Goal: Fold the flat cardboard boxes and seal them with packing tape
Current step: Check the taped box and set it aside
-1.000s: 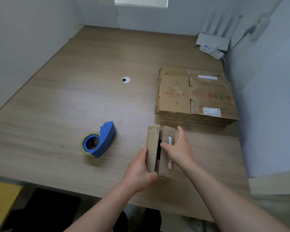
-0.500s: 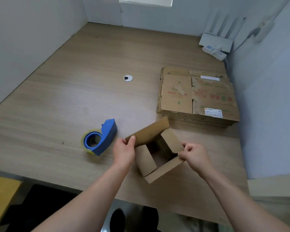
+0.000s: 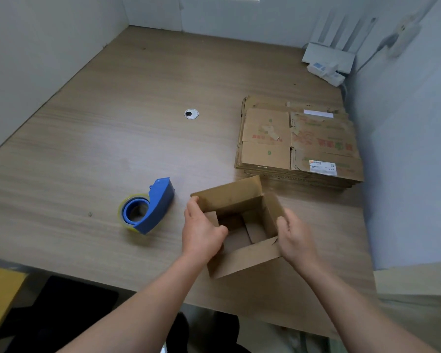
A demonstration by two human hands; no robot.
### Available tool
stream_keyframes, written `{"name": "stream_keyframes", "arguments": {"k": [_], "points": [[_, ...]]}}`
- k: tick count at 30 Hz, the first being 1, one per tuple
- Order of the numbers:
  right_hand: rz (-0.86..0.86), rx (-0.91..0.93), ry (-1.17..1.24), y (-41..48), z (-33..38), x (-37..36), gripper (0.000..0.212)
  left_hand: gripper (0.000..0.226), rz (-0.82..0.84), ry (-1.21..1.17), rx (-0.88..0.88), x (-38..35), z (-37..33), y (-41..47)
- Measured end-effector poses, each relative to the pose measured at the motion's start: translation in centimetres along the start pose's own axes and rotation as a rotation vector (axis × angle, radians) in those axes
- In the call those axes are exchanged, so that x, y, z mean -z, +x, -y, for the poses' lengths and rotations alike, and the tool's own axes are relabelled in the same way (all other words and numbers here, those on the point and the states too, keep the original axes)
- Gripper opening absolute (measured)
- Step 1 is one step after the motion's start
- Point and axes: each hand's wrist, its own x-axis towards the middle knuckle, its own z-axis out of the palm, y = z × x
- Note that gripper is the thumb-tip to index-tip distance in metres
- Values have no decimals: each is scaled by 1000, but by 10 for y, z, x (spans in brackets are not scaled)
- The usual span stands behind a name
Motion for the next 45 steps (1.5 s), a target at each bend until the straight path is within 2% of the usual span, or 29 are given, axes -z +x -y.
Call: {"name": "stream_keyframes", "arguments": {"k": [2, 4, 6, 8, 10, 11, 12, 13, 17, 23, 26, 30, 33, 38, 45], "points": [[-140, -235, 164, 7, -10, 0, 26, 99, 66, -178, 51, 12, 3, 1], [-174, -473, 323, 16, -13, 0, 21, 94, 121, -259, 69, 26, 8, -4], [-139, -630, 450, 24, -15, -1, 15, 78, 169, -278, 73, 36, 13, -13], [-104, -677, 630, 32, -13, -1, 21, 53, 177, -284, 114, 41, 16, -20], [-82, -618, 899, 34, -3, -4, 27, 24, 143, -248, 147, 43, 17, -23], [-83, -557, 1013, 32, 4, -7, 23, 12, 120, -211, 147, 44, 16, -23], [-78, -488, 1068, 27, 9, -13, 19, 9, 97, -164, 122, 44, 17, -22], [-63, -416, 1034, 19, 15, -19, 21, 13, 77, -135, 89, 43, 19, -22], [72, -181, 602, -14, 27, -43, 57, 26, 76, -221, -30, 40, 22, -34], [24, -69, 547, -35, 47, -55, 57, 29, 37, -395, 19, 44, 35, -50], [25, -2, 530, -49, 71, -57, 69, 28, -53, -481, -2, 64, 33, -64], [130, 143, 505, -75, 117, -73, 83, 29, -158, -570, -41, 111, 41, -90], [198, 251, 532, -107, 161, -95, 81, 34, -270, -588, -77, 161, 62, -116], [380, 380, 519, -180, 239, -149, 73, 47, -400, -427, -161, 260, 124, -173], [613, 569, 457, -287, 326, -241, 66, 82, -521, -287, -22, 373, 222, -263]]}}
